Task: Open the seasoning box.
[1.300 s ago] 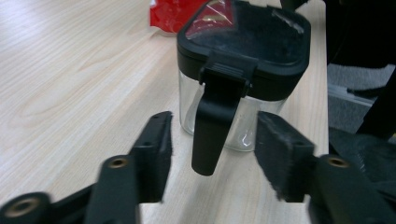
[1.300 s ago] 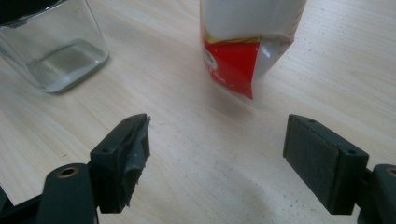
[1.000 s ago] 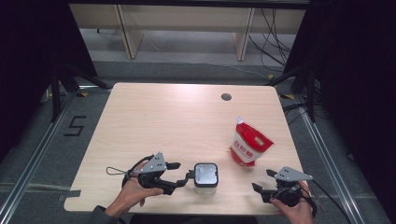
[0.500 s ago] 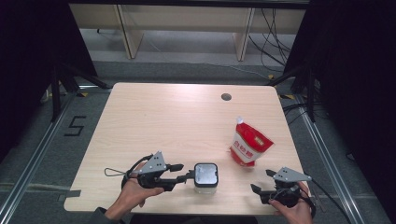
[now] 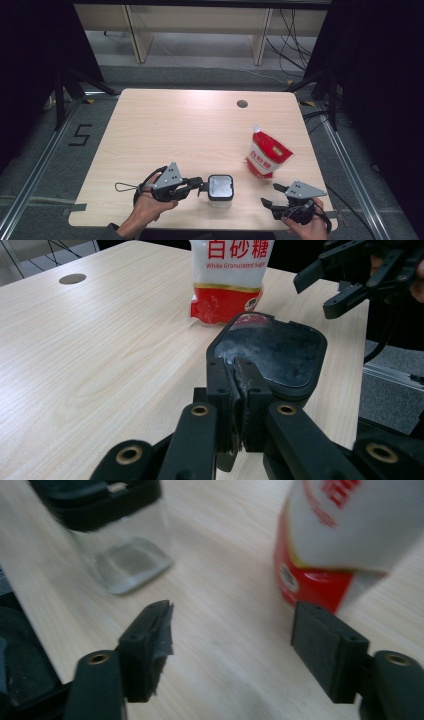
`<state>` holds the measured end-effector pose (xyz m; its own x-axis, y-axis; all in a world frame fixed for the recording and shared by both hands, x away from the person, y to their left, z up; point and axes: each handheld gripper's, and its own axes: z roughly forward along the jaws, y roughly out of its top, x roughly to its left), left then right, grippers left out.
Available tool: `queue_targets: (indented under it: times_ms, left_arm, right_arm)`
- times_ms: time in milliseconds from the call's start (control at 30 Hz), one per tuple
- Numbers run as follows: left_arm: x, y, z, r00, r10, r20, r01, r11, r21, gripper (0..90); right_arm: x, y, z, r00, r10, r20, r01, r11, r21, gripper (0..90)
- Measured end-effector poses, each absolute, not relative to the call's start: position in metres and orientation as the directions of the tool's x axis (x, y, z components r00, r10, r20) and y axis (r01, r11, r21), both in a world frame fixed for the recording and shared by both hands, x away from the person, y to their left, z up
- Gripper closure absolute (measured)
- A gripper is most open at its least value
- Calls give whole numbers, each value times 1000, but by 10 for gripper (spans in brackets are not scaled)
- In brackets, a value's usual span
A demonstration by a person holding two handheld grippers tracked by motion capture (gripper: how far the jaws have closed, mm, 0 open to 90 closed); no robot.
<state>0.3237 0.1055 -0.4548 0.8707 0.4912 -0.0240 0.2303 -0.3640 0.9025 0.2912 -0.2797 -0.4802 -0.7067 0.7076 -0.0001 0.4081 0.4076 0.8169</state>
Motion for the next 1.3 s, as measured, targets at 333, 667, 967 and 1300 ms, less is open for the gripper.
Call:
queue_targets:
  times_ms: [333, 667, 967, 1300]
  left_arm:
    - [319, 97, -459, 880, 475, -26, 223, -363, 905, 855]
    - [320, 99, -458, 877, 479, -30, 223, -352, 909, 850]
    - [319, 94, -460, 882, 470, -36, 222, -346, 912, 848]
    - [322, 96, -461, 882, 470, -32, 213, -338, 917, 843]
  right_arm:
    - [282, -251, -472, -783, 617, -77, 279, 459, 843, 587]
    - [280, -233, -472, -804, 590, -73, 267, 468, 843, 654]
    - [284, -220, -473, -826, 557, -87, 238, 484, 842, 689]
    - [284, -216, -471, -831, 550, -87, 231, 482, 845, 768]
